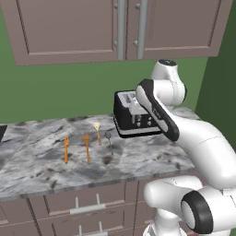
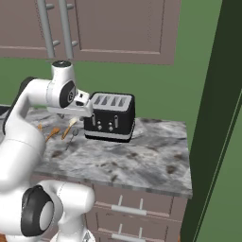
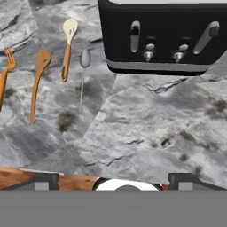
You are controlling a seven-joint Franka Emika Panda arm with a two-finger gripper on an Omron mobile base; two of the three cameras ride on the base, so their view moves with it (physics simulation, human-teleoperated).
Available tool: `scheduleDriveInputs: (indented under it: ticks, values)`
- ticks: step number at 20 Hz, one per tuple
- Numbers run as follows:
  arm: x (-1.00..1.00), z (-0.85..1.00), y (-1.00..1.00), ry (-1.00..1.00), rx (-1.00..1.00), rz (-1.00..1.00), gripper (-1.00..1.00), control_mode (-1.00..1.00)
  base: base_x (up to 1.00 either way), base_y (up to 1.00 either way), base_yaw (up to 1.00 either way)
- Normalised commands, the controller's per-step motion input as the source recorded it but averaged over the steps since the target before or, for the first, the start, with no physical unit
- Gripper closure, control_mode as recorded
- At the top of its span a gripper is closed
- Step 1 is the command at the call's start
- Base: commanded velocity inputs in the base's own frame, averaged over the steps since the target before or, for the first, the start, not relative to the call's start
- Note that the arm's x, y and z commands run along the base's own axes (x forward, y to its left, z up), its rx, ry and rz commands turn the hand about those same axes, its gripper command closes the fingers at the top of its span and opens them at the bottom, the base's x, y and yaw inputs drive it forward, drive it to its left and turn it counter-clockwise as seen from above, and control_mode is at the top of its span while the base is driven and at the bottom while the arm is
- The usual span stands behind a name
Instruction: Organize the utensils by type. Pick up the wooden spoons from the counter and place them in the open cabinet. Then pick up the metallic utensils from the counter and place them in the open drawer.
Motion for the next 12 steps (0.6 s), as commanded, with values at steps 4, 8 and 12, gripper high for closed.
scheduleDriveInputs:
  ticks: [4, 8, 12]
  values:
    - [0.00, -0.21, 0.40, 0.07, 0.01, 0.00, -1.00, -1.00, 0.00, 0.00, 0.00]
    - [0.00, -0.28, 0.54, 0.10, 0.00, 0.00, -1.00, -1.00, 0.00, 0.00, 0.00]
    - [0.00, -0.34, 0.62, 0.07, 0.00, 0.00, -1.00, -1.00, 0.00, 0.00, 0.00]
